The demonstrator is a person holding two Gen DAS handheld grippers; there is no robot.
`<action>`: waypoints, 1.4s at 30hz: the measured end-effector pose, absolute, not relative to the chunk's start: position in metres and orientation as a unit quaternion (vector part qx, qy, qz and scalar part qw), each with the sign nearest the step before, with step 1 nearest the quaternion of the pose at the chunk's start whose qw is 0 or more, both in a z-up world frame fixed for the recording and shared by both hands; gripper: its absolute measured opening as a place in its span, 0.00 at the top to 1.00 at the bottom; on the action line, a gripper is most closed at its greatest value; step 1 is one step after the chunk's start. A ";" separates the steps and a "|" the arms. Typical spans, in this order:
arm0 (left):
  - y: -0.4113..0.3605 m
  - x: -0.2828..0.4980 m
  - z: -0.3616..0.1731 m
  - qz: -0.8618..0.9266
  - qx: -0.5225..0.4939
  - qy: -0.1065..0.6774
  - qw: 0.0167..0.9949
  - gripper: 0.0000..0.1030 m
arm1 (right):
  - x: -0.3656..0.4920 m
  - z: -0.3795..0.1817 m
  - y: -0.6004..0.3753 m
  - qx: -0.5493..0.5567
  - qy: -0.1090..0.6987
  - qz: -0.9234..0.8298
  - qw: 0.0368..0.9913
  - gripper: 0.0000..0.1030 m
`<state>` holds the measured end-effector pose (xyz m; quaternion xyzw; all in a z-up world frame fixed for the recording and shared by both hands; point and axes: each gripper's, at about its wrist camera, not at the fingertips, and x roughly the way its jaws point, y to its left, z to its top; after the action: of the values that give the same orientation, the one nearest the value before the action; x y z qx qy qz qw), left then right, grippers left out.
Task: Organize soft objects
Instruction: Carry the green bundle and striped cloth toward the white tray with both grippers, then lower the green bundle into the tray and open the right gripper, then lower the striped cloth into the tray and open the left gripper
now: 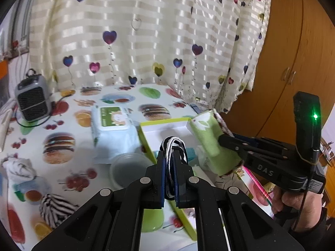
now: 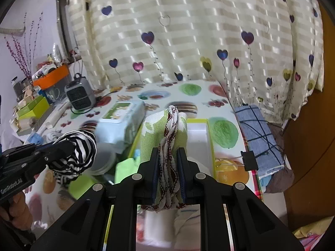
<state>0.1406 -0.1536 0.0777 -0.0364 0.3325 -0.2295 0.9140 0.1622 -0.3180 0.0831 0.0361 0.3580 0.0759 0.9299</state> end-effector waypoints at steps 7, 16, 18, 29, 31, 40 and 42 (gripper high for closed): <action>-0.178 0.161 0.065 -0.244 -0.032 0.352 0.903 0.94 | 0.193 0.060 -0.333 0.057 0.383 0.076 0.919 0.83; -0.197 0.180 0.054 -0.250 -0.029 0.370 0.894 0.94 | 0.204 0.055 -0.343 0.074 0.376 0.080 0.920 0.57; -0.202 0.184 0.050 -0.250 -0.028 0.375 0.892 0.94 | 0.199 0.058 -0.347 0.081 0.373 0.072 0.921 0.57; -0.226 0.194 0.020 -0.267 -0.015 0.423 0.866 0.87 | 0.176 0.070 -0.356 0.089 0.354 0.061 0.929 0.57; -0.223 0.191 0.023 -0.268 -0.018 0.417 0.868 0.73 | 0.173 0.073 -0.354 0.087 0.350 0.060 0.931 0.57; -0.209 0.171 0.043 -0.262 -0.015 0.393 0.881 0.67 | 0.154 0.087 -0.344 0.078 0.333 0.063 0.938 0.57; -0.205 0.165 0.048 -0.260 -0.012 0.385 0.885 0.66 | 0.148 0.091 -0.341 0.078 0.328 0.064 0.939 0.57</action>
<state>0.1652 -0.2047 0.0477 -0.0121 0.3852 -0.2597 0.8854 0.1482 -0.3407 0.0912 0.0775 0.3284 0.0639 0.9392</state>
